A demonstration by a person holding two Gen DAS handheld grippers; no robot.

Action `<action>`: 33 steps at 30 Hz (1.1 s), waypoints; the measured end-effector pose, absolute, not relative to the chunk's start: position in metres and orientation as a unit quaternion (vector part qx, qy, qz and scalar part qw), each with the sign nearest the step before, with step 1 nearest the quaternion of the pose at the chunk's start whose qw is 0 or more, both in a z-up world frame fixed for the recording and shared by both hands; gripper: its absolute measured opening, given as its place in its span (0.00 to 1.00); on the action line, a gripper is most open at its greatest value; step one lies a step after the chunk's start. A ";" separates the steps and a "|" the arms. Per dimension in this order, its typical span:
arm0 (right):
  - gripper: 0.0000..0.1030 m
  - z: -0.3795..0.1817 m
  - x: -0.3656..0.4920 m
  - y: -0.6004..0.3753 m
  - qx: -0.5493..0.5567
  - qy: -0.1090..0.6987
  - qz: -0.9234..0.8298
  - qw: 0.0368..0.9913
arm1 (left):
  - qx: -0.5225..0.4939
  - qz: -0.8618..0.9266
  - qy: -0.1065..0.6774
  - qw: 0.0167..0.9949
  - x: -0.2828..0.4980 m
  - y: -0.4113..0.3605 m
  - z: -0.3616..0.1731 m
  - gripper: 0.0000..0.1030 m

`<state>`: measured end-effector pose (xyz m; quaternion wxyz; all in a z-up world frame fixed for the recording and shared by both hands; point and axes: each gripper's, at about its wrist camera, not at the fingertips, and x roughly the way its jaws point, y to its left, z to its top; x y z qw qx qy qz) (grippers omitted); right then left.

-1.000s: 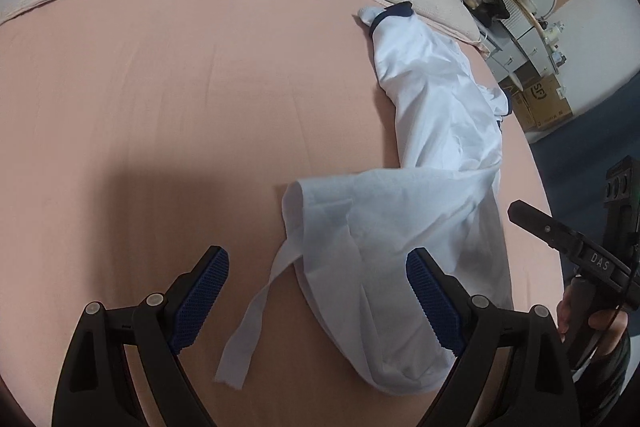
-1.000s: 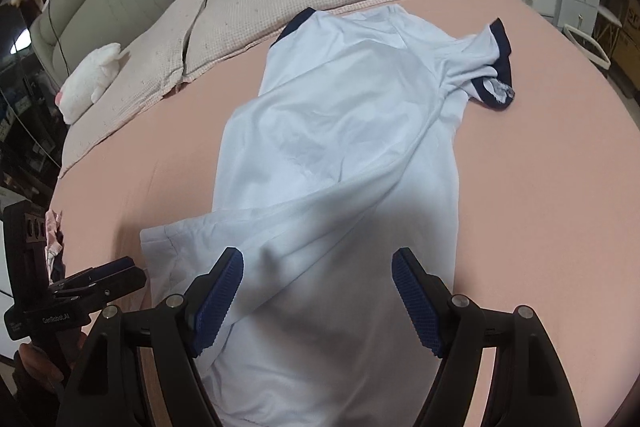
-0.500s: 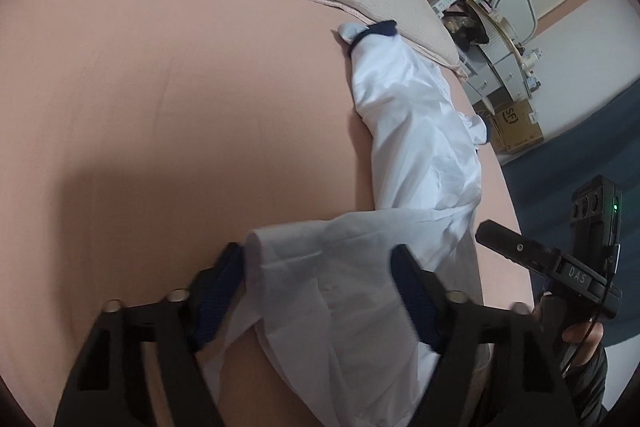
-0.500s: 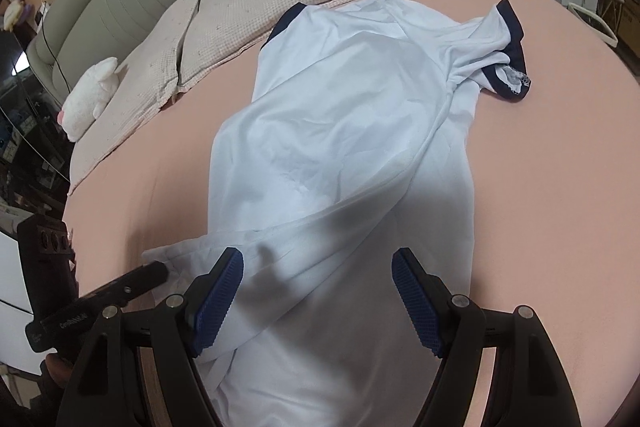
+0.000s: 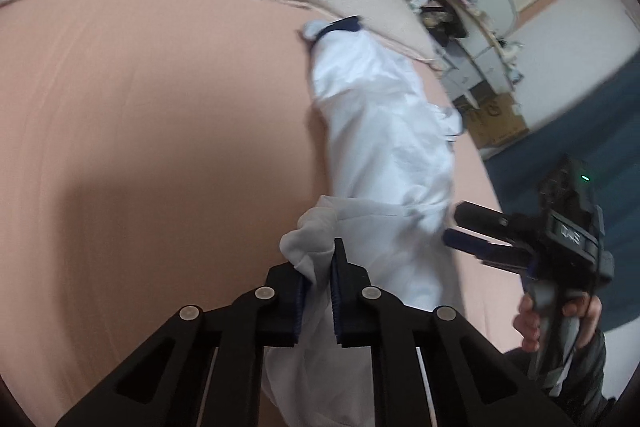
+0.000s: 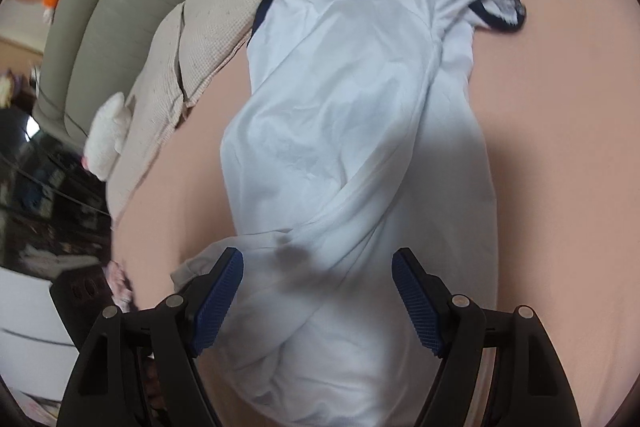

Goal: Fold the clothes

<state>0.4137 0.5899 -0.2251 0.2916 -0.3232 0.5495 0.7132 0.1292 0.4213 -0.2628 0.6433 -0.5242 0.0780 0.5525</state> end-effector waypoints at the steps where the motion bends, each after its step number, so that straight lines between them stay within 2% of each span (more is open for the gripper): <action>1: 0.74 -0.225 0.416 0.591 -0.317 0.565 0.705 0.289 | -0.525 0.540 0.069 0.655 0.132 0.420 -0.257 0.09; 6: 0.74 -0.224 0.425 0.590 -0.305 0.606 0.675 0.290 | -0.526 0.489 0.044 0.695 0.148 0.414 -0.234 0.08; 16: 0.74 -0.215 0.420 0.577 -0.317 0.642 0.648 0.261 | -0.497 0.490 0.098 0.709 0.190 0.403 -0.206 0.08; 24: 0.74 -0.189 0.411 0.562 -0.342 0.613 0.650 0.291 | -0.421 0.550 0.182 0.698 0.214 0.384 -0.184 0.08; 33: 0.74 -0.167 0.391 0.542 -0.387 0.565 0.666 0.296 | -0.387 0.548 0.214 0.710 0.235 0.372 -0.172 0.08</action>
